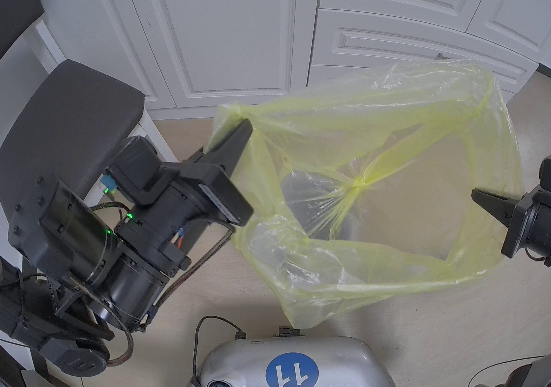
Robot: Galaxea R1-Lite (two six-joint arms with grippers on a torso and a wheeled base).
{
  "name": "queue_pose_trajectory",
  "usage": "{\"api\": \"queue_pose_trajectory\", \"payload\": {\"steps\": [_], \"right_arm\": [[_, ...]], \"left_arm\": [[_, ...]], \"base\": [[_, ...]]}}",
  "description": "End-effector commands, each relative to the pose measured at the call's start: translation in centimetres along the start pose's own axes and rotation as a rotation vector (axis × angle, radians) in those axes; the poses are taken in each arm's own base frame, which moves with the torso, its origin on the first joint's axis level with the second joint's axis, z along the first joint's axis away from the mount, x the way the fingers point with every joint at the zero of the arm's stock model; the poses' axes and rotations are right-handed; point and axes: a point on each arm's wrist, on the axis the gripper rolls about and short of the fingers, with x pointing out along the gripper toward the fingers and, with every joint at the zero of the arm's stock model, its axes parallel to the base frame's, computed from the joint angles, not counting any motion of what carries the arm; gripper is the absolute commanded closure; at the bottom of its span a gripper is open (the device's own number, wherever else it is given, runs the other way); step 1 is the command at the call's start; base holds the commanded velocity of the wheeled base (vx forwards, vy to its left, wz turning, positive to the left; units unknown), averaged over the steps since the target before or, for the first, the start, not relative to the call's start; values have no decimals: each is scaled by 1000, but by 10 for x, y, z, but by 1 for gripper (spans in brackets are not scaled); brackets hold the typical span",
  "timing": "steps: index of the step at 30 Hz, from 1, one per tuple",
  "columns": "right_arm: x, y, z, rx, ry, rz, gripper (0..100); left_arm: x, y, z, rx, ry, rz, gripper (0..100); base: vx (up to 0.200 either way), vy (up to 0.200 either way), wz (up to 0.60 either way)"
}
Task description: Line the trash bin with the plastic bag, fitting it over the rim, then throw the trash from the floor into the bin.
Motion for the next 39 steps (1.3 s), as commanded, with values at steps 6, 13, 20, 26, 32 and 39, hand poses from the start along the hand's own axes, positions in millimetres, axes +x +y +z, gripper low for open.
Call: {"api": "queue_pose_trajectory", "payload": {"steps": [6, 13, 20, 26, 32, 39], "right_arm": [[14, -6, -3, -12, 30, -105, 100], [18, -6, -3, -10, 7, -141, 100], [19, -11, -10, -52, 38, -170, 100], [19, -15, -20, -119, 76, -188, 100], [18, -17, -32, -192, 119, -193, 100], [16, -22, -40, -257, 154, -212, 100]], "left_arm": [[-8, 13, 24, 20, -68, 35, 100], [-11, 27, 22, 91, -43, 49, 100], [-10, 37, 19, 184, -29, 86, 100], [-12, 42, 14, 240, -3, 104, 100], [-22, 51, 8, 334, 49, 134, 100], [-23, 52, 7, 347, 53, 138, 100]], "base": [[0, 0, 0], [0, 0, 0], [0, 0, 0], [0, 0, 0], [0, 0, 0], [0, 0, 0]]}}
